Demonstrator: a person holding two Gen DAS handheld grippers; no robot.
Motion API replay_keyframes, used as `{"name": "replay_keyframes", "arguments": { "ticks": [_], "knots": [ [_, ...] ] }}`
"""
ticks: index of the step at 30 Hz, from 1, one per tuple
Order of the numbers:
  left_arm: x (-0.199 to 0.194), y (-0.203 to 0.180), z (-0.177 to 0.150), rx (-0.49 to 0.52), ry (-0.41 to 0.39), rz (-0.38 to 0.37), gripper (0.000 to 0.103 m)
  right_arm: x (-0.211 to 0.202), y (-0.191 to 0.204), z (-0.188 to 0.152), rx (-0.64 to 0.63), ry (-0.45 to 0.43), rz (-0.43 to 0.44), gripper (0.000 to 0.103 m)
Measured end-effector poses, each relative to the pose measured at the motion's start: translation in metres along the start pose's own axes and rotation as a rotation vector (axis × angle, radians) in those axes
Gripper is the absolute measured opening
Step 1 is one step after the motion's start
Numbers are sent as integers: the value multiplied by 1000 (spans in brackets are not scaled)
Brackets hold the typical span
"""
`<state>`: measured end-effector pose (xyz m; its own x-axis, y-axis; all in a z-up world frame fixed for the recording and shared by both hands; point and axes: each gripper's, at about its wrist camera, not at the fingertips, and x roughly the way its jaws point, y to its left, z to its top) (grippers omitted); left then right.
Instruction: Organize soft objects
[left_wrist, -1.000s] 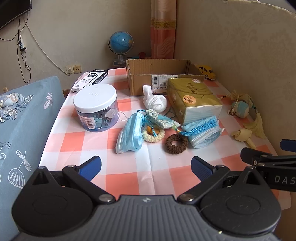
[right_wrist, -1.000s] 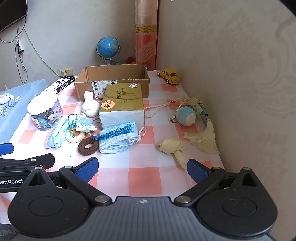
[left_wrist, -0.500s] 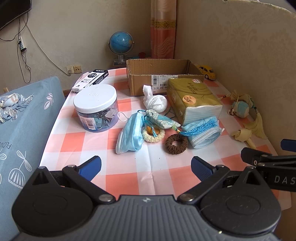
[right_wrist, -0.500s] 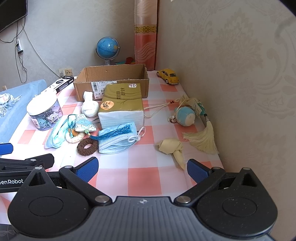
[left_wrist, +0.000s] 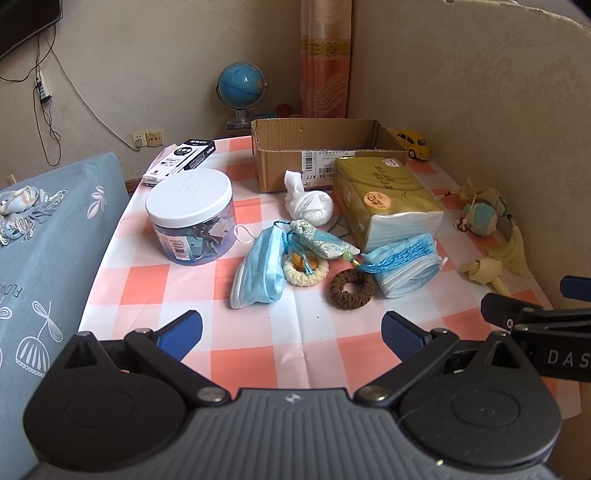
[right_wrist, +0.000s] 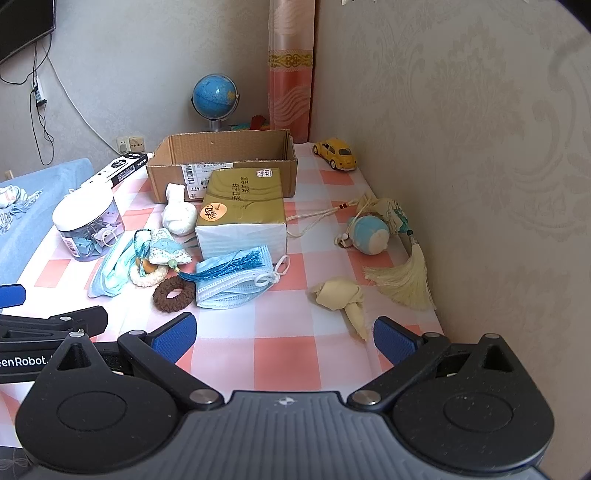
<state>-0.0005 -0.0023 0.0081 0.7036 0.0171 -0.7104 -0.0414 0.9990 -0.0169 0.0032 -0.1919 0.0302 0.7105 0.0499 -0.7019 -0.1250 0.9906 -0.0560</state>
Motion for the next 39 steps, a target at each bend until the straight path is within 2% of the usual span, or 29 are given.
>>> {"name": "replay_keyframes", "arguments": {
  "ticks": [12, 21, 25, 34, 39],
  "knots": [
    [7, -3, 3, 17, -3, -16, 102, 4, -1, 2, -19, -11, 1, 103],
    [19, -2, 5, 51, -18, -97, 102, 9, -11, 3, -18, -64, 49, 103],
    [28, -4, 4, 83, -21, -113, 102, 18, -21, 3, -22, -69, 36, 103],
    [58, -10, -5, 139, 29, -195, 102, 62, -44, -17, -58, 3, -14, 103],
    [72, -19, -10, 175, 59, -229, 102, 79, -51, -32, -96, 48, -1, 103]
  ]
}}
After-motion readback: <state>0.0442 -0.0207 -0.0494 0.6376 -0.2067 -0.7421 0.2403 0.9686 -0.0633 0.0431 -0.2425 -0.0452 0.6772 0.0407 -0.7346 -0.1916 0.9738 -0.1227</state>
